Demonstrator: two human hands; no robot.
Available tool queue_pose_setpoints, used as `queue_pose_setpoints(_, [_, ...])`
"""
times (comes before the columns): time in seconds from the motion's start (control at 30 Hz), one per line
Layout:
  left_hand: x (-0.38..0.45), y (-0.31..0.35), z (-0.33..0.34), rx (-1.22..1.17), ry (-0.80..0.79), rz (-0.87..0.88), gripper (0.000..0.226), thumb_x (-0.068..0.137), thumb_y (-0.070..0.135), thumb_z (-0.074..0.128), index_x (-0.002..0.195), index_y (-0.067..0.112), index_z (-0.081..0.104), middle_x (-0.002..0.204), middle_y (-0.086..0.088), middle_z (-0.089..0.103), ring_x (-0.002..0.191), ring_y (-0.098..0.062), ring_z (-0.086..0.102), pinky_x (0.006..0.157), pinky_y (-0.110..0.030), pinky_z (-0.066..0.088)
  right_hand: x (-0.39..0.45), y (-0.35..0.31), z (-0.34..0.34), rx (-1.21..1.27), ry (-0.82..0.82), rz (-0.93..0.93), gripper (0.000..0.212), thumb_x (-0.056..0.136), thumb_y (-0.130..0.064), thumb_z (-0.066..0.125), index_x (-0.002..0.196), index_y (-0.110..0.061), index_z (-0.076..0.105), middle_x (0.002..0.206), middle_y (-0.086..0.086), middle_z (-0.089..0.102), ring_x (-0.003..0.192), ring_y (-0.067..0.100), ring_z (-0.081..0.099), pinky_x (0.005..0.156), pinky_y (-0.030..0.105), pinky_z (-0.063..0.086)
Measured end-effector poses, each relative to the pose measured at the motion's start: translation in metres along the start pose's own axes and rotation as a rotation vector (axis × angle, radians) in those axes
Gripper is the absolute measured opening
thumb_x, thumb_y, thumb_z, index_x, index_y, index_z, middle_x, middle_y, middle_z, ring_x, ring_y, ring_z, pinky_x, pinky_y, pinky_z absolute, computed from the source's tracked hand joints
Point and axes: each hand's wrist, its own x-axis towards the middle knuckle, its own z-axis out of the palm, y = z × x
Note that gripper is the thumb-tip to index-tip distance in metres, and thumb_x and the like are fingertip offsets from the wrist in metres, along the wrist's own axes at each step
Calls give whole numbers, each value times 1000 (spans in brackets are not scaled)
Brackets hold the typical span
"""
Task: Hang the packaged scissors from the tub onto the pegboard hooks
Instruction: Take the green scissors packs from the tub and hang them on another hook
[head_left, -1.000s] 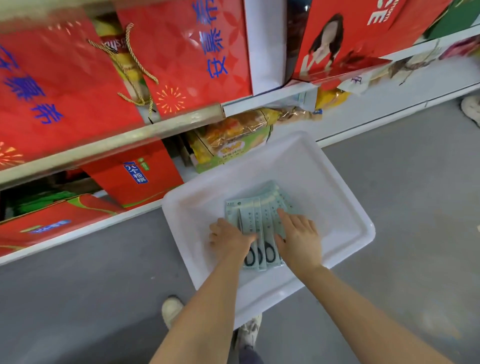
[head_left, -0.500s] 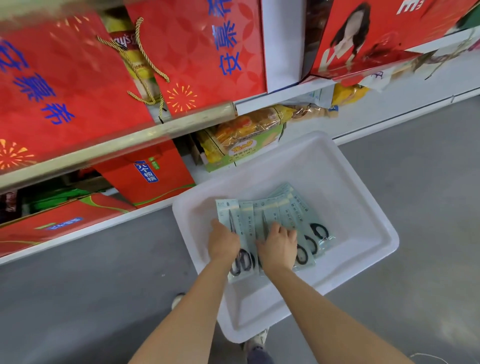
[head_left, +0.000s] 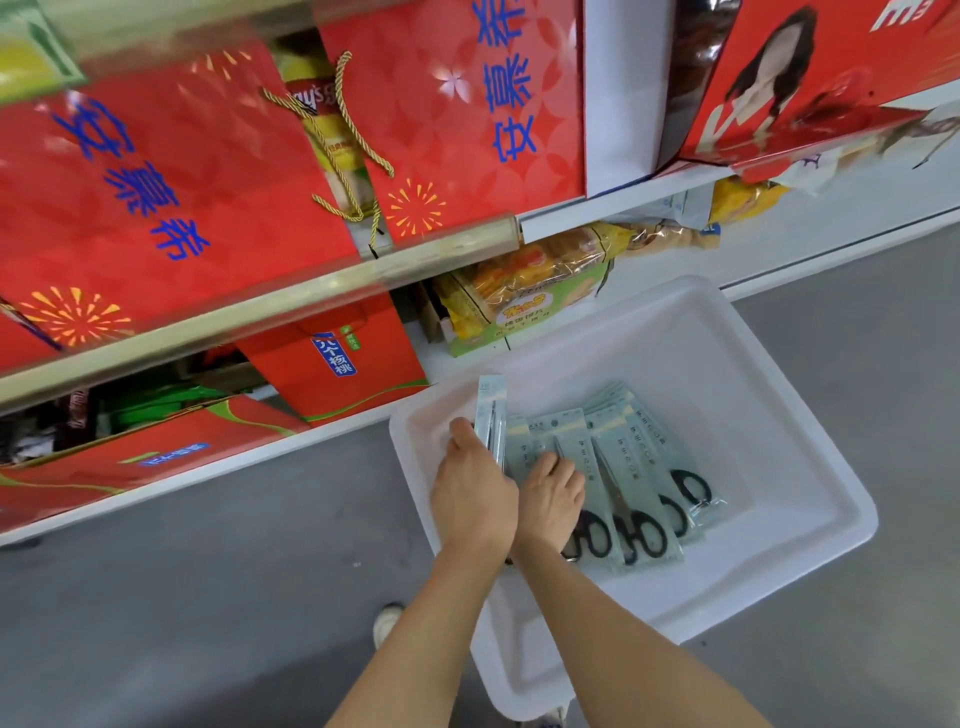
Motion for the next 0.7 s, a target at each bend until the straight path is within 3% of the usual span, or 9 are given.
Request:
queue_pose_setpoints(0.1, [1, -8, -14, -39, 27, 34, 28, 96, 9, 48, 122, 9, 38, 111, -13, 63, 98, -34, 63, 65, -35, 41, 3, -6, 2, -5, -46, 75, 31, 82, -20, 65, 106, -7, 49, 104, 13, 59, 98, 32, 51, 88, 39, 43])
queue_pose_setpoints(0.23, [-1, -19, -36, -243, 77, 30, 25, 95, 10, 49, 119, 11, 41, 113, -17, 64, 95, -39, 62, 72, -43, 51, 5, -7, 3, -67, -36, 102, 49, 79, -31, 69, 114, -6, 46, 115, 14, 56, 105, 30, 47, 93, 38, 40])
queue_pose_setpoints(0.37, [-1, -28, -52, -375, 107, 11, 28, 94, 10, 51, 120, 14, 44, 121, -10, 66, 98, -33, 63, 71, -32, 44, 5, -9, 3, -100, -31, 32, 46, 90, -21, 48, 130, -3, 39, 126, 16, 45, 110, 31, 42, 97, 37, 37])
queue_pose_setpoints(0.47, [0, -33, -59, -452, 132, -30, 24, 93, 9, 54, 116, 14, 46, 118, -11, 67, 95, -33, 64, 70, -32, 46, 3, -20, 4, -99, -49, -63, 51, 87, -20, 42, 134, 0, 37, 127, 18, 43, 109, 33, 42, 95, 40, 38])
queue_pose_setpoints(0.6, [4, -37, -60, -494, 152, -53, 20, 93, 9, 55, 110, 15, 46, 115, -12, 68, 92, -32, 64, 69, -33, 48, -3, -34, 12, -38, 105, -2, 30, 74, 2, 56, 103, 8, 59, 93, 25, 55, 81, 36, 52, 69, 46, 45])
queue_pose_setpoints(0.7, [4, -36, -62, -513, 154, -55, 20, 94, 8, 55, 110, 15, 45, 122, -11, 66, 97, -30, 64, 70, -29, 48, -12, -33, 14, -60, 8, 51, 31, 72, -3, 66, 100, 8, 60, 92, 25, 56, 82, 34, 51, 73, 44, 43])
